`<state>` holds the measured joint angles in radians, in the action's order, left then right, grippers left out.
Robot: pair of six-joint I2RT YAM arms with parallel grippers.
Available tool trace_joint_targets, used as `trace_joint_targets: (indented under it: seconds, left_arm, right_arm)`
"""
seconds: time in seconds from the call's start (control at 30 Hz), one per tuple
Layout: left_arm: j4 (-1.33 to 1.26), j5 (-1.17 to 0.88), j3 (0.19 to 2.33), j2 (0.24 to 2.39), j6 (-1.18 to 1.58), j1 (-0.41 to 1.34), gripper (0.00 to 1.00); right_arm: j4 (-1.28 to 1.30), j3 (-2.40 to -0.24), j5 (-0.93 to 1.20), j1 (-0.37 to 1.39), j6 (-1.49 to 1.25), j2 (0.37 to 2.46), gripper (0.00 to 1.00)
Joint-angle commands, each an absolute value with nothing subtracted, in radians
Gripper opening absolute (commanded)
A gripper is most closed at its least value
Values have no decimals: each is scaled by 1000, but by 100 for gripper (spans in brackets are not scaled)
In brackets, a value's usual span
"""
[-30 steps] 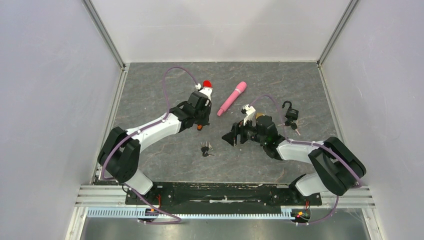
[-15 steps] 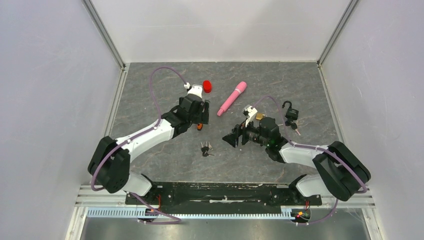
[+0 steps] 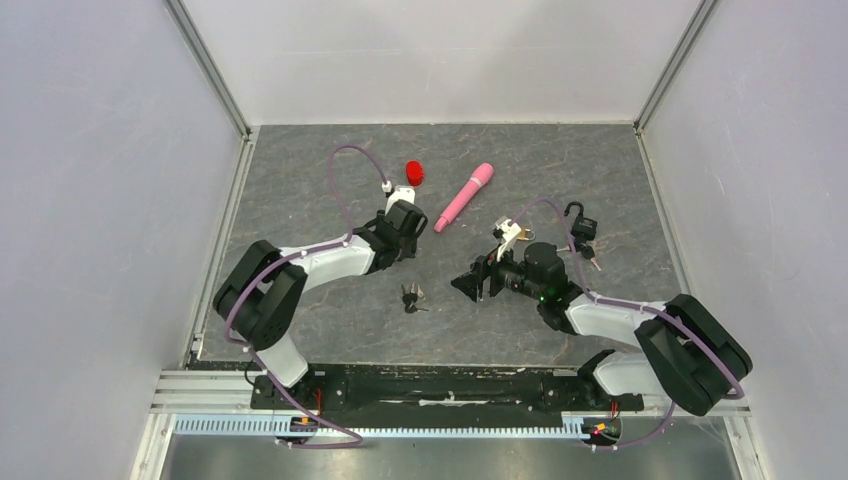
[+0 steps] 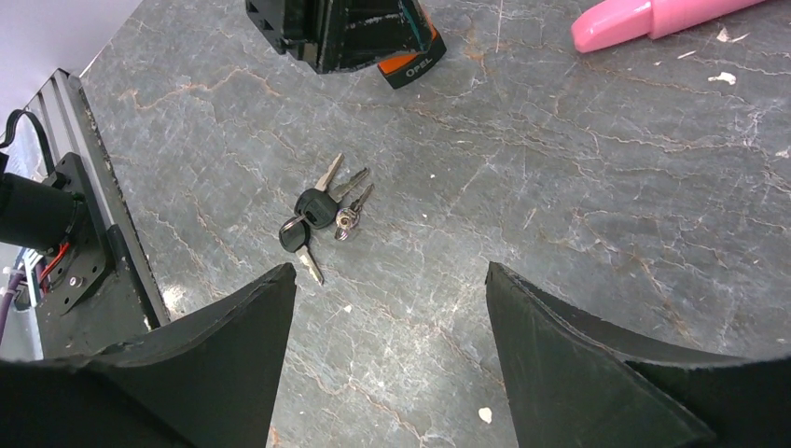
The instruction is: Unlock with the key
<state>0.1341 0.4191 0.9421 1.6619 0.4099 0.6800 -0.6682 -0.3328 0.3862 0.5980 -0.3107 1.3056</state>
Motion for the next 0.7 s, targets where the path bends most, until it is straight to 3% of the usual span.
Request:
trace_joint_targets:
  seconds: [0.0, 0.13, 0.4, 0.67]
  left_arm:
    - [81, 473, 957, 1712, 480, 684, 52]
    - [82, 477, 954, 1735, 495, 684, 42]
    - [154, 357, 974, 1645, 505, 660, 5]
    - [197, -92, 985, 1476, 521, 512, 2]
  right_arm:
    - [-682, -321, 370, 592, -297, 1265, 77]
    - [-679, -318, 367, 592, -296, 1257, 77]
    - [-629, -337, 343, 600, -260, 1265, 76]
    - [-570, -372, 277, 652, -240, 1260, 75]
